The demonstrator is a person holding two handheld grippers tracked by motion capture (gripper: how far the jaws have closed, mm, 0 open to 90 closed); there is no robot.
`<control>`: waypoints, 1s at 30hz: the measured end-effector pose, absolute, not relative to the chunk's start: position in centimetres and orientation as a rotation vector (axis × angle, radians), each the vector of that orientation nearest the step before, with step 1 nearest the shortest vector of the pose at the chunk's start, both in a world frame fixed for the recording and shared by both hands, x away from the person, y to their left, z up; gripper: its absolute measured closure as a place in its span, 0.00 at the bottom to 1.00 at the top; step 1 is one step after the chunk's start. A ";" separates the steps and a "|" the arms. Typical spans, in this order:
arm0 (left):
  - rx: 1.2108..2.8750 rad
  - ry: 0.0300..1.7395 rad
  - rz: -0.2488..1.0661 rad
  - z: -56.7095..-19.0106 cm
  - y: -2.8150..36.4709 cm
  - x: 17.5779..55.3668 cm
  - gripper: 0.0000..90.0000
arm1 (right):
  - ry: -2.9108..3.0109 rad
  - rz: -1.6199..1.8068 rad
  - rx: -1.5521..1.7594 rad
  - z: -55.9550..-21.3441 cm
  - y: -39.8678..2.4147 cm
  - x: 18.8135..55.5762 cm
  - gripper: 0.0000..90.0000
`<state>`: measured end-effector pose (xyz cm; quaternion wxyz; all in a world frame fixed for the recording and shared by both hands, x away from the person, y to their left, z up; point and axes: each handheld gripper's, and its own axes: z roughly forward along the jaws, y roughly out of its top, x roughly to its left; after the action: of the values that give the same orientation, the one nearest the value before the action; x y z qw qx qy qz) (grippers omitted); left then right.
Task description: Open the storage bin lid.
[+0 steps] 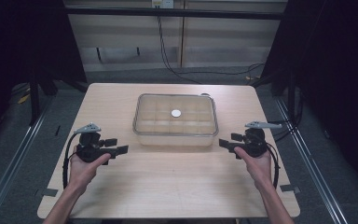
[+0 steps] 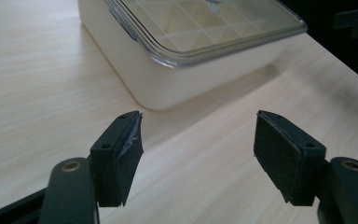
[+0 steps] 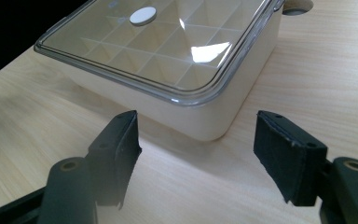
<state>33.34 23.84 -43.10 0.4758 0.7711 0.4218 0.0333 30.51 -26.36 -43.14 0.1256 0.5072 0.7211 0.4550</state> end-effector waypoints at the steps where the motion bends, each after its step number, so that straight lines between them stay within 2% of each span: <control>1: 1.889 1.041 0.099 -43.1 24.0 33.7 0.38 | 2.102 1.335 1.481 -43.0 -26.4 30.7 0.35; 11: 1.918 1.070 0.168 -41.6 23.6 36.2 0.47 | 2.143 1.378 1.437 -41.6 -26.3 33.2 0.32; 22: 1.889 1.083 0.162 -41.0 22.8 39.2 0.42 | 2.226 1.340 1.456 -41.1 -26.0 37.5 0.32; 27: 1.885 1.097 0.167 -40.8 22.2 40.4 0.43 | 2.202 1.364 1.465 -40.9 -26.1 39.1 0.32; 30: 1.908 1.091 0.163 -40.9 21.9 41.0 0.44 | 2.215 1.376 1.465 -40.8 -26.2 40.1 0.27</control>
<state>40.99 21.87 -40.86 0.4516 0.7723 0.4418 0.0661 40.15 -26.19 -40.83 0.0754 0.4884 0.7385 0.4587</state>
